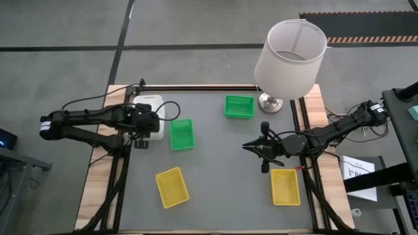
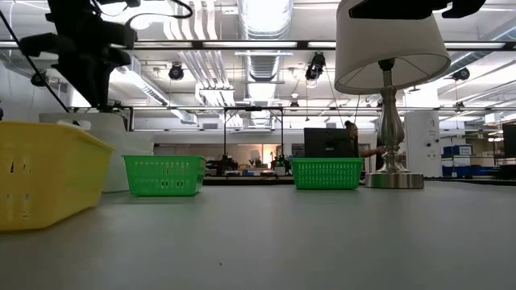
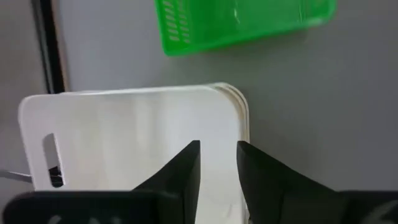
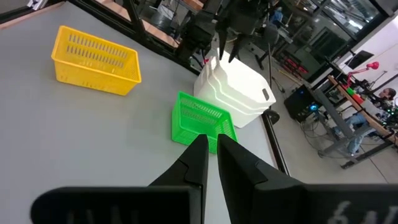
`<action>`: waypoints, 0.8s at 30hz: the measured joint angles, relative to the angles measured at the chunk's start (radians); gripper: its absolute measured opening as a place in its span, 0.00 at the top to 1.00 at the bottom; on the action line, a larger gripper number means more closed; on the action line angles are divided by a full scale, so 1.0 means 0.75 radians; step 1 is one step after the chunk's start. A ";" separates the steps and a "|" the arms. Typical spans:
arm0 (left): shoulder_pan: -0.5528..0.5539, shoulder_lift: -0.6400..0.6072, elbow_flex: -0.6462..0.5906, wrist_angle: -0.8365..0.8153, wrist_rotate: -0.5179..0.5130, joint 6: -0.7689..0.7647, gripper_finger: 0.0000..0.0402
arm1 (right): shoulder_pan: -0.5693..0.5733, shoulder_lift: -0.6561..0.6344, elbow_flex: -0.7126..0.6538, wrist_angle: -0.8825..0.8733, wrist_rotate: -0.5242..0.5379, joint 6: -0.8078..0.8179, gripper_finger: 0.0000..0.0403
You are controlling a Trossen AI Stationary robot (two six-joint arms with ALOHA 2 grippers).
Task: Stack baskets by color
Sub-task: Stack the bottom white bin on the top white bins, then stack the bottom green bin on the top green bins
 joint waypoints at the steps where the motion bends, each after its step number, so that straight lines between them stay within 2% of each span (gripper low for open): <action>1: 0.000 -0.001 0.013 0.004 0.000 -0.024 0.78 | 0.000 0.000 0.000 0.000 0.000 0.000 0.93; 6: -0.001 -0.022 0.014 0.069 0.000 -0.154 0.80 | 0.000 0.000 0.000 -0.001 0.000 -0.002 0.93; 12: -0.023 -0.031 -0.024 0.254 0.039 -0.313 0.91 | 0.000 0.000 0.000 -0.009 0.000 -0.002 0.93; 16: -0.090 -0.024 -0.025 0.483 0.072 -0.382 0.99 | 0.000 0.000 0.000 -0.011 0.000 -0.002 0.93; 24: -0.273 0.071 -0.032 0.938 0.070 -0.415 0.99 | 0.000 0.000 0.000 -0.012 0.000 0.002 0.93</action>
